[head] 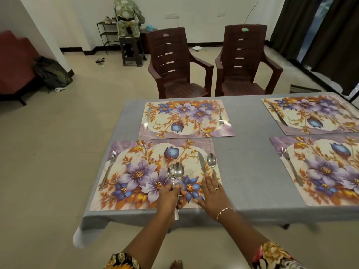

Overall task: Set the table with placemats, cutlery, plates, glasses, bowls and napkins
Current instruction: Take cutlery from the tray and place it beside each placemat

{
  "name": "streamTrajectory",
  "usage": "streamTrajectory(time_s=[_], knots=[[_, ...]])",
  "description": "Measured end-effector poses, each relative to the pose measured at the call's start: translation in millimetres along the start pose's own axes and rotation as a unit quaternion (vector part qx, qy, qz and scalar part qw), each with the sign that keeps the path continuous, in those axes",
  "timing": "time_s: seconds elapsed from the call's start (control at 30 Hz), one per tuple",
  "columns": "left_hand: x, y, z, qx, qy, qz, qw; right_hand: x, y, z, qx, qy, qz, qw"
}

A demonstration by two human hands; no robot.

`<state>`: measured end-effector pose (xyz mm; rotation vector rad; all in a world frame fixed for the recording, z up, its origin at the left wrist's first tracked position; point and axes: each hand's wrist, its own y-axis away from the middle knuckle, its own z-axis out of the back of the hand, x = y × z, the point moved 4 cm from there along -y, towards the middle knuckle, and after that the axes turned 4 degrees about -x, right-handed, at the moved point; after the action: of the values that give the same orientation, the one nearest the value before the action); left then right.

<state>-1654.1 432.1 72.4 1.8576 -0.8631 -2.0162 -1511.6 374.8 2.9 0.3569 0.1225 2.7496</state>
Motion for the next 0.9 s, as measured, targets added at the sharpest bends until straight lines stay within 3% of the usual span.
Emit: streamTrajectory(time_s=[0.13, 0.3, 0.43, 0.7, 0.9], knots=[[2, -4, -5, 0.005, 0.003, 0.005, 1.0, 0, -1, 2, 0.011, 0.009, -0.018, 1.0], [-1, -5, -18, 0.033, -0.014, 0.004, 0.999, -6, 11, 27, -0.05, -0.003, 0.004, 0.999], [-5, -11, -50, 0.069, -0.015, -0.015, 0.997, -38, 22, 39, -0.079, 0.008, -0.032, 0.996], [17, 6, -176, 0.152, -0.058, 0.017, 0.987, -150, 72, 70, -0.093, -0.014, -0.14, 0.986], [31, 33, -299, 0.176, -0.054, 0.002, 0.983, -285, 98, 117, -0.153, 0.001, -0.159, 0.975]])
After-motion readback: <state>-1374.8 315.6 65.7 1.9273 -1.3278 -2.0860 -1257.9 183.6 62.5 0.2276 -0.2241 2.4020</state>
